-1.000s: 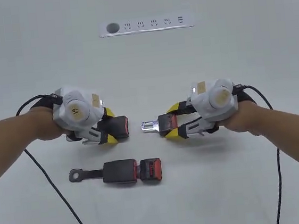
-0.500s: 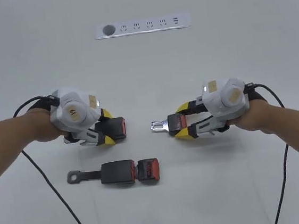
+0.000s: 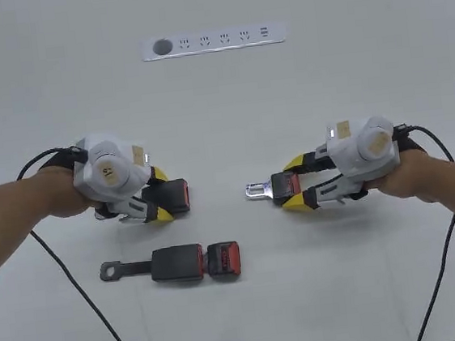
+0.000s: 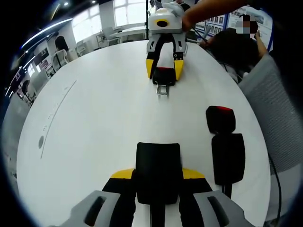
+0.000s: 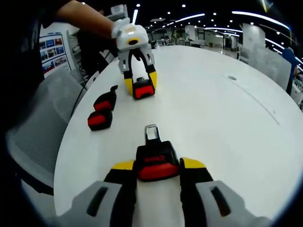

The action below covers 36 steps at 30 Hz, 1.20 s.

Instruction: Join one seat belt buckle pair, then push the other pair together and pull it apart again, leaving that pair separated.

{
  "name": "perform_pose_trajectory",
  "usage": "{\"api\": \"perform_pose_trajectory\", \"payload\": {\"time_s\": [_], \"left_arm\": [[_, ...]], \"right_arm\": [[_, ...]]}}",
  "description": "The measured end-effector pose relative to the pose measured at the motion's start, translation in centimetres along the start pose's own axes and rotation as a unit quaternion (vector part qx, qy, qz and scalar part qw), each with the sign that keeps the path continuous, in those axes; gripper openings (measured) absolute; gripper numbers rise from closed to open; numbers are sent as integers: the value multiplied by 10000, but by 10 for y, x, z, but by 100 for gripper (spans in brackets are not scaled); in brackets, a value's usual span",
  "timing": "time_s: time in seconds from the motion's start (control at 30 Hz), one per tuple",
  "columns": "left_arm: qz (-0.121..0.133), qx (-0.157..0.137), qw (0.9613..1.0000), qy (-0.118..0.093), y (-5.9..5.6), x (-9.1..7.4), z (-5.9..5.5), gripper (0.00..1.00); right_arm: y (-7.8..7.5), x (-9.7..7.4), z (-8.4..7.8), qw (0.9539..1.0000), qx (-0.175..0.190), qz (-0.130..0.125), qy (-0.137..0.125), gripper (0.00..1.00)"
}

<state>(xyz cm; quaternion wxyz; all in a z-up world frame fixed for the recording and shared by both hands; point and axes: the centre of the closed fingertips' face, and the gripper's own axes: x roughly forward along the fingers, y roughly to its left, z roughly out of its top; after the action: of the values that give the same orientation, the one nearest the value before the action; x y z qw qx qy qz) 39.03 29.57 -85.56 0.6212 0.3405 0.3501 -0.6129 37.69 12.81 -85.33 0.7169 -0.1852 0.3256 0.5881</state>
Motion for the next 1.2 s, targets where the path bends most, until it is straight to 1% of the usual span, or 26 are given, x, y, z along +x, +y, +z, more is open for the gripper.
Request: {"api": "perform_pose_trajectory", "payload": {"time_s": [0.4,0.83,1.03,1.07,1.1,1.2], "left_arm": [[-1,-1,10000,3,0,1,-1,36],[2,9,10000,12,0,0,-1,36],[-6,29,10000,48,-1,0,0,36],[-4,24,10000,58,-1,0,0,36],[-5,12,10000,59,-1,0,0,36],[-4,6,10000,63,-1,0,1,36]], "right_arm": [[-4,-16,-14,10000,34,-3,68,36],[-8,-26,-23,9999,45,-25,133,36],[-9,-29,-26,9999,38,-21,162,36],[-9,-28,-26,9998,-15,-31,181,36],[-8,-28,-26,9996,-148,-42,221,36],[-8,-27,-26,9994,-198,-61,261,37]]}}
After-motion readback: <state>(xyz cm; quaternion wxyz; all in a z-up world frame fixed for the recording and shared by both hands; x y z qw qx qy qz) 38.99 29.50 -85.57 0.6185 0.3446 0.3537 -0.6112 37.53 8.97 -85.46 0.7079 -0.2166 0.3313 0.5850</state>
